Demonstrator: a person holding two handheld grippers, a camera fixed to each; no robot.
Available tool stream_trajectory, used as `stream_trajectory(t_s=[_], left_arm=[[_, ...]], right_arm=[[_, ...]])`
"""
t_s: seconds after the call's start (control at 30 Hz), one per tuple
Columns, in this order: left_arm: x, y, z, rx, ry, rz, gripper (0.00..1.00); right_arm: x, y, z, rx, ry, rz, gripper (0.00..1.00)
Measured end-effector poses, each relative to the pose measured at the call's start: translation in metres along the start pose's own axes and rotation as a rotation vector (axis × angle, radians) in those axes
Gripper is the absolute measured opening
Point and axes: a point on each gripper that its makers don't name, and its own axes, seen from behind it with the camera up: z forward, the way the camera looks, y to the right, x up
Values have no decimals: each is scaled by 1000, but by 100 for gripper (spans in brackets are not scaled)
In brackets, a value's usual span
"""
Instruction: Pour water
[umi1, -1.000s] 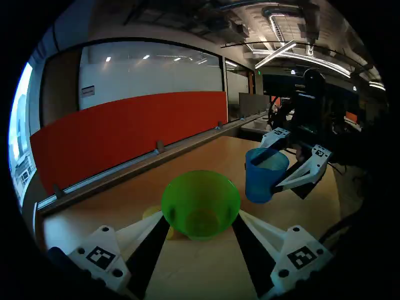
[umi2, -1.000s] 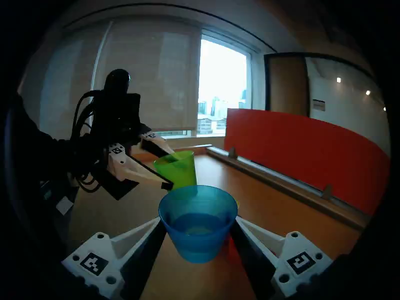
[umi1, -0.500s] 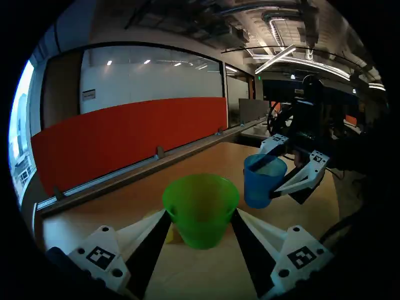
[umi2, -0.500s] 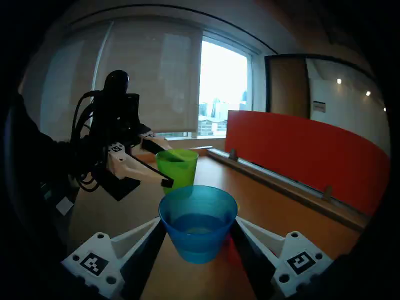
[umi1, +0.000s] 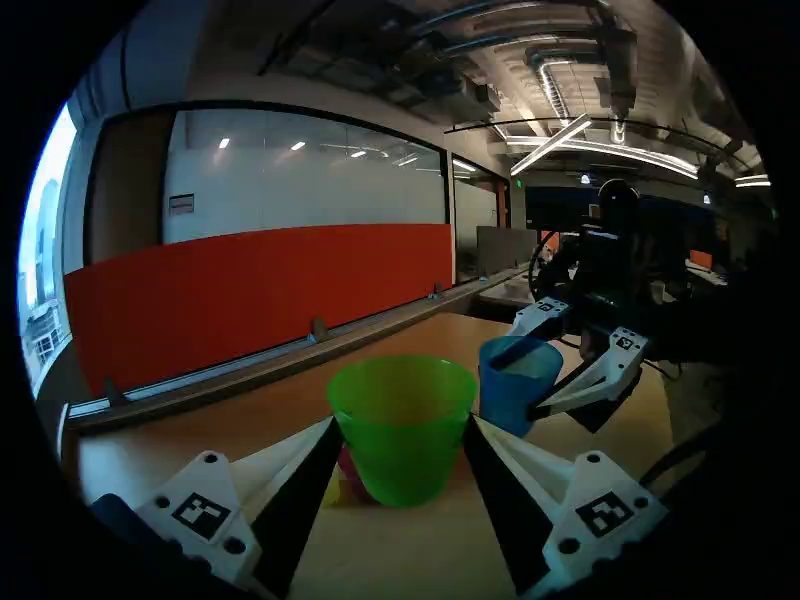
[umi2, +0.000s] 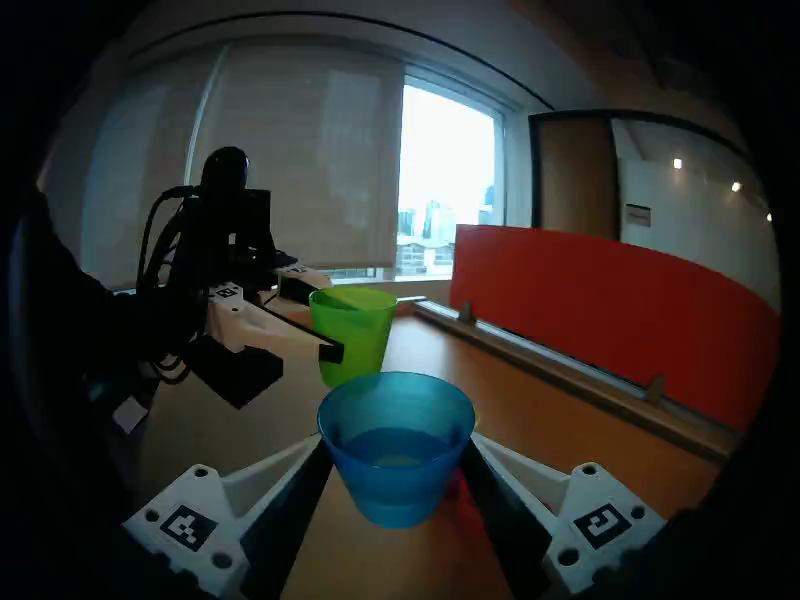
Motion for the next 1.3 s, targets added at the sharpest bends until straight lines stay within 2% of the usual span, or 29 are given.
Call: stream_trajectory(t_s=[0.3,0.7,1.3], left_arm=[[13,1,-2,2,71,-25,83],[20,2,-5,6,123,-46,83],[21,2,-6,10,132,-44,83]], right_arm=[[3,1,0,0,4,-4,87],[3,4,1,-3,9,-4,87],[8,3,3,7,56,10,88]])
